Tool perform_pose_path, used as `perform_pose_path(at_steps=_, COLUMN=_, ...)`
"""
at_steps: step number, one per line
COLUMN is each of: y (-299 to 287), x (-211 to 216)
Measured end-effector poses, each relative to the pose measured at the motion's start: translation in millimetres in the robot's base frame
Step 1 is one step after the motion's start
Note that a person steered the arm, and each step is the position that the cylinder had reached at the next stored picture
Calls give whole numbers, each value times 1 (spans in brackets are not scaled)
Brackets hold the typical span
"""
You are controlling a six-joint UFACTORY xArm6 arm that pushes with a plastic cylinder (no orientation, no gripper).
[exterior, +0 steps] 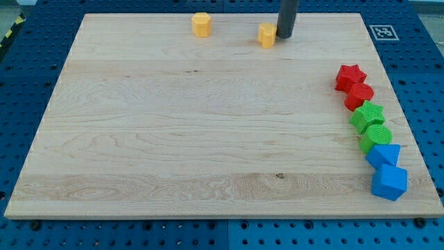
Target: Slide yellow heart towards yellow hexagon
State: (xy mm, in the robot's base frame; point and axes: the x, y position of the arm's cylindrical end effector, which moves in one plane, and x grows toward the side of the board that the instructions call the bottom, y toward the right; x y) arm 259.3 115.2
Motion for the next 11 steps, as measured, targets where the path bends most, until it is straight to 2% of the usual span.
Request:
perform_pose_path(at_steps=2, y=-31, x=0)
perform_pose_path(at_steps=4, y=-22, x=38)
perform_pose_path(at_steps=10, y=-50, x=47)
perform_pose_path(at_steps=11, y=-47, x=22)
